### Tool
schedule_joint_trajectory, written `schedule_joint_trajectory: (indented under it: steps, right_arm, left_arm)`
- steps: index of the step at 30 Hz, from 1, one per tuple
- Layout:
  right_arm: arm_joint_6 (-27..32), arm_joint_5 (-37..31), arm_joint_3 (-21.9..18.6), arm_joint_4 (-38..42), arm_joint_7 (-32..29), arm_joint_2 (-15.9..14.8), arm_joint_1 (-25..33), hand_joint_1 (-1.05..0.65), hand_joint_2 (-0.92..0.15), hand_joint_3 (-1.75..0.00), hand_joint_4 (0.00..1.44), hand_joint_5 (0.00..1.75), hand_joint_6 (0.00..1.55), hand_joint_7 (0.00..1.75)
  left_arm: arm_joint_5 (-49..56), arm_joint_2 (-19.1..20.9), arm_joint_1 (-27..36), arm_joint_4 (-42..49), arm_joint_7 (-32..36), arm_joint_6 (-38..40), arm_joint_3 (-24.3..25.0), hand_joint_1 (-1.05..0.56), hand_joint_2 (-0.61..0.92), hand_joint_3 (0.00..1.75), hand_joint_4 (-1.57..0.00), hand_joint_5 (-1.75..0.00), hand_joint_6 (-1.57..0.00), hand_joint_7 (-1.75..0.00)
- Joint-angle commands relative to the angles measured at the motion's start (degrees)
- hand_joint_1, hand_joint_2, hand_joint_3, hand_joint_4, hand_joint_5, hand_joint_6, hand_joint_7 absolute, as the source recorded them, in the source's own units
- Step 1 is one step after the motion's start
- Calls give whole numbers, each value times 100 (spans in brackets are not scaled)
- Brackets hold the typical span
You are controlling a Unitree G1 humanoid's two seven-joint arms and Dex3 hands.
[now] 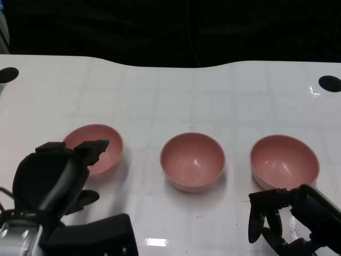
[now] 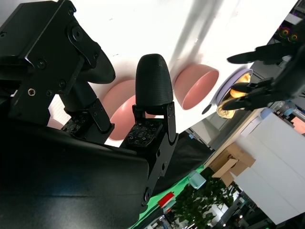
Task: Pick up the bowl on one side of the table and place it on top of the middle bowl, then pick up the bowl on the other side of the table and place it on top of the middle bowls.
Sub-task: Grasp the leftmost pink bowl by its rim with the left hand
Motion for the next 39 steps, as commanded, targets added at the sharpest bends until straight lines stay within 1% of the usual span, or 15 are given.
schedule_joint_trajectory:
  steps: [1,8,16,24,26,27,29,30,31,32,33,35,36,37,39]
  right_arm:
    - [98,28,-4,-109,-14,-40,60,14,-17,-156,92,174,88,132]
    - [124,34,-15,-192,-24,-53,107,13,-18,-155,92,174,88,132]
    - [38,63,-31,-194,-15,-81,128,12,-19,-154,91,175,87,133]
    - [106,45,-30,-208,-13,-63,127,12,-19,-153,92,175,87,134]
    - [145,31,-31,-232,-13,-61,132,12,-19,-153,92,175,87,134]
    - [130,32,-27,-215,-19,-57,127,12,-19,-153,92,175,87,134]
    - [87,55,-21,-170,-14,-57,116,12,-20,-153,91,174,87,134]
    - [69,51,-22,-153,-20,-59,115,13,-20,-153,91,174,87,134]
    - [66,44,-24,-149,-23,-61,118,13,-20,-153,91,173,87,134]
    - [82,40,-25,-160,-21,-63,123,13,-19,-152,91,172,87,134]
    - [116,37,-25,-187,-16,-63,133,13,-19,-152,92,172,87,133]
    - [156,33,-27,-240,-13,-62,153,13,-19,-152,92,172,87,133]
    - [134,21,-28,-237,-27,-57,153,13,-19,-152,92,172,87,132]
    - [114,13,-28,-231,-38,-54,152,14,-18,-153,92,172,88,132]
    - [82,2,-25,-211,-55,-45,146,15,-18,-154,92,172,88,131]
  left_arm:
    - [343,108,-377,511,149,331,-226,-46,89,1,-46,-44,-48,0]
    - [541,240,-1163,1692,184,751,-680,-47,89,0,-55,-33,-53,-1]
    - [475,379,-1700,2603,120,915,-1193,-47,92,3,-69,-22,-62,-2]
    - [-322,465,-2154,3503,89,305,-1432,-37,92,3,-96,-30,-82,-6]
    - [-517,499,-2215,3627,121,148,-1445,-32,92,2,-91,-56,-92,-2]
    - [-606,515,-2266,3773,261,5,-1448,-31,92,2,-89,-61,-93,-2]
    - [-724,540,-2354,4056,707,-292,-1451,-25,86,0,-89,-100,-118,-6]
    - [-752,561,-2389,4158,949,-417,-1455,-21,89,2,-85,-136,-120,-29]
    - [-764,582,-2417,4231,1135,-506,-1468,-18,90,13,-85,-159,-94,-100]
    - [-773,613,-2438,4279,1346,-613,-1473,-17,91,16,-85,-167,-83,-130]
    - [-780,645,-2451,4296,1520,-700,-1474,-17,91,26,-87,-171,-75,-150]
    - [-745,717,-2461,4271,1844,-819,-1495,-18,90,38,-90,-174,-69,-165]
    - [-731,754,-2452,4212,1974,-859,-1495,-18,88,40,-89,-174,-68,-167]
    - [-726,779,-2447,4178,2061,-885,-1499,-18,79,55,-89,-174,-69,-167]
    - [-711,825,-2432,4090,2195,-908,-1505,-17,72,67,-89,-175,-70,-167]
